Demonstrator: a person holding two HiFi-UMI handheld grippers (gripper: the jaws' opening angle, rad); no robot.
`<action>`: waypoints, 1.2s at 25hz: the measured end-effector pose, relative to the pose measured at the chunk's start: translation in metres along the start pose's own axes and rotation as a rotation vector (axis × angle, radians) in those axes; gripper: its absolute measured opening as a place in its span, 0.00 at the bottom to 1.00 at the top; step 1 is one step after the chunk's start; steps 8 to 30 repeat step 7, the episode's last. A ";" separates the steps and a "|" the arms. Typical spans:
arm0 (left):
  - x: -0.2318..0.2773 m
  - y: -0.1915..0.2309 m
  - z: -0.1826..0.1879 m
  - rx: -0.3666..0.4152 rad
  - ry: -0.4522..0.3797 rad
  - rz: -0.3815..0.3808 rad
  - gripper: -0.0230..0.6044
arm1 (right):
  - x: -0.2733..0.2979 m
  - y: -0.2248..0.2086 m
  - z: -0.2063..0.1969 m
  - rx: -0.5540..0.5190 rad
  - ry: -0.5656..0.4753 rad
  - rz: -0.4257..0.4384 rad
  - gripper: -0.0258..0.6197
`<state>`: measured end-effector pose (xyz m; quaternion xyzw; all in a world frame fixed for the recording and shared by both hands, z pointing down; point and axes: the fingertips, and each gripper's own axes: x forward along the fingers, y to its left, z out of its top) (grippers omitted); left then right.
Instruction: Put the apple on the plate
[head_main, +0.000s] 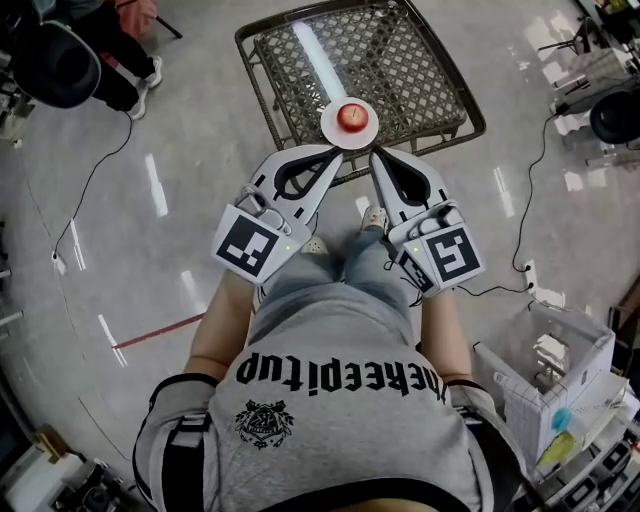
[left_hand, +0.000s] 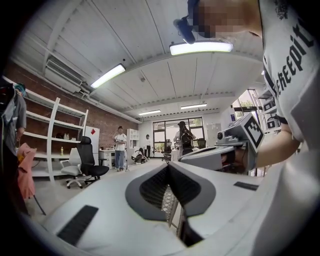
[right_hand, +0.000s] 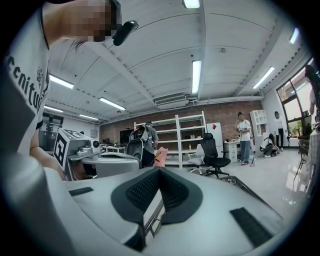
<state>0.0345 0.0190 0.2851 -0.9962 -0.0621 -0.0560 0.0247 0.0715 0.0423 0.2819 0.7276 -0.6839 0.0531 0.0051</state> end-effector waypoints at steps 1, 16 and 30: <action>-0.001 0.001 0.005 0.003 0.002 0.001 0.07 | 0.000 0.000 0.005 0.001 -0.002 -0.001 0.03; -0.011 0.003 0.005 -0.011 0.000 0.009 0.07 | 0.003 0.009 0.008 -0.006 0.010 0.006 0.03; -0.011 0.003 0.005 -0.011 0.000 0.009 0.07 | 0.003 0.009 0.008 -0.006 0.010 0.006 0.03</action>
